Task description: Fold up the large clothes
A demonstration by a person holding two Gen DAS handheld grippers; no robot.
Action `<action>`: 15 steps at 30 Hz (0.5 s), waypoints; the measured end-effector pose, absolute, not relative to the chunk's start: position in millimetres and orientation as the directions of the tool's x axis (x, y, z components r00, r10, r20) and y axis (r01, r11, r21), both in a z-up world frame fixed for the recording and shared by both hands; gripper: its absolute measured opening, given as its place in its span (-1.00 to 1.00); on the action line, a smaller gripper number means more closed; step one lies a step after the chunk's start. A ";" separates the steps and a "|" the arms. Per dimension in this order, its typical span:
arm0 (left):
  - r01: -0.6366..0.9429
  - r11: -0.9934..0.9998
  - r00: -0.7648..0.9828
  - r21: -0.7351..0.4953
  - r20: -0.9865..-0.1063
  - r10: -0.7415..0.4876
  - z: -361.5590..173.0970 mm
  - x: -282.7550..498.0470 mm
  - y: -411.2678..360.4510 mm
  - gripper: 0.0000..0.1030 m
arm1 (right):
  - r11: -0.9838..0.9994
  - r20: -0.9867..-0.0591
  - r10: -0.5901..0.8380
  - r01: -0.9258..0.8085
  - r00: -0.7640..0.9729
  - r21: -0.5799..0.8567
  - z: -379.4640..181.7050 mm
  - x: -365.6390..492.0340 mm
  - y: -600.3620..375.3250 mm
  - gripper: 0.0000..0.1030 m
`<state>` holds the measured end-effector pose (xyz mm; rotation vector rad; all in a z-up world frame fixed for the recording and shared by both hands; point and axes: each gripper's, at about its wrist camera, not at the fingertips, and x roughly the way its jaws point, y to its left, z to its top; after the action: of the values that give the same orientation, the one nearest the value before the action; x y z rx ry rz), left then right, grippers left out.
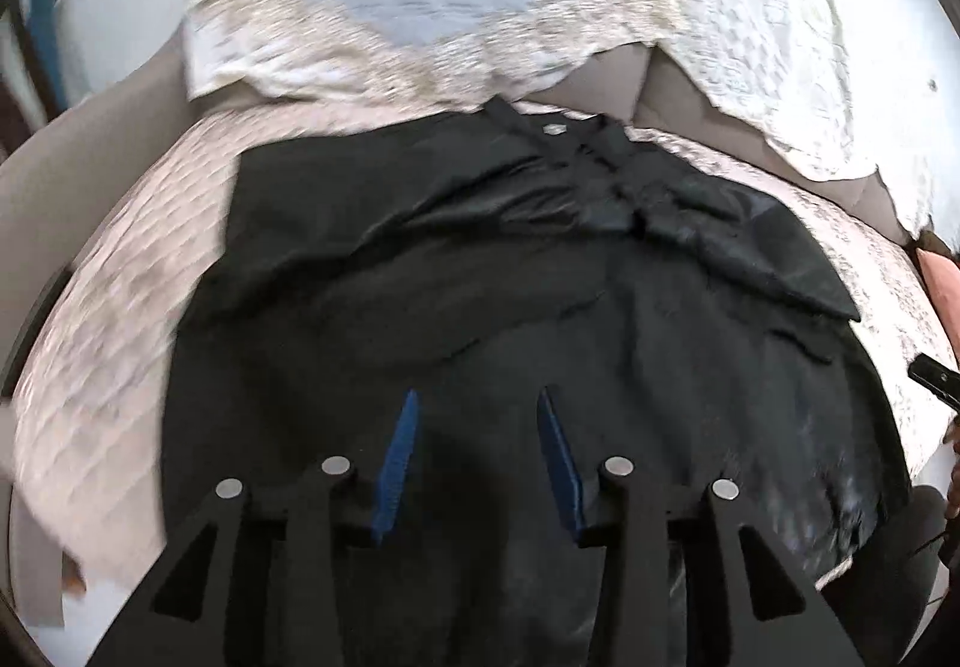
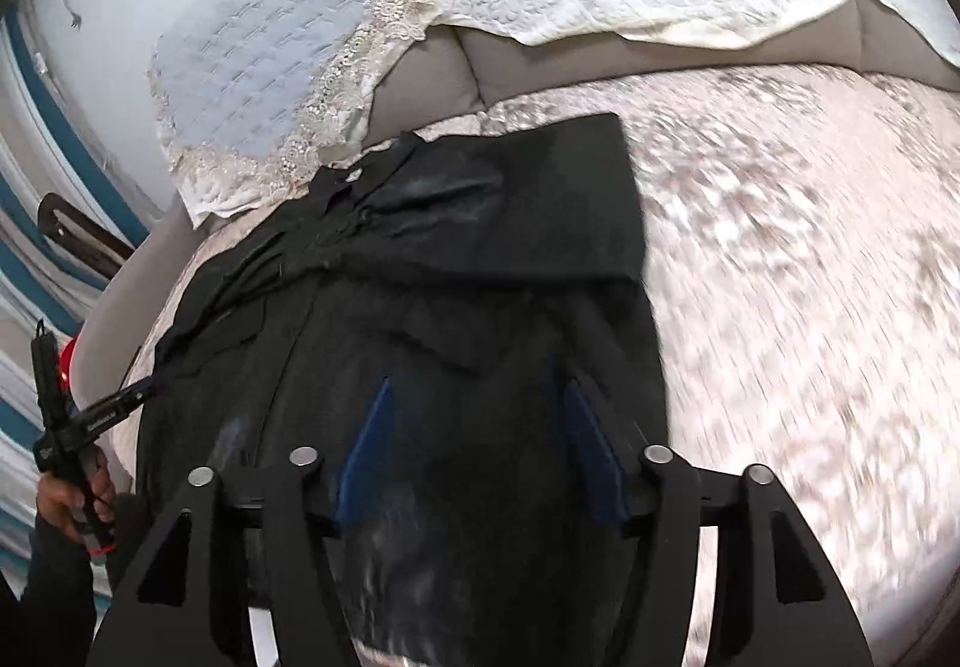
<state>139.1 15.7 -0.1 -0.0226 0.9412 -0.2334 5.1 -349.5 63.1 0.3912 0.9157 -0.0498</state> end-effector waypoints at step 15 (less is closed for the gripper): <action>-0.094 0.987 0.559 -0.132 -0.827 -0.058 -34.2 113.0 124.3 0.13 | 0.863 -0.830 0.130 0.350 0.542 0.364 16.3 -37.0 -385.7 0.36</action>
<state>113.0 124.3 -34.2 -0.1679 0.9792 0.0215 -37.0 -385.7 16.3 0.5347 1.0018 -0.1381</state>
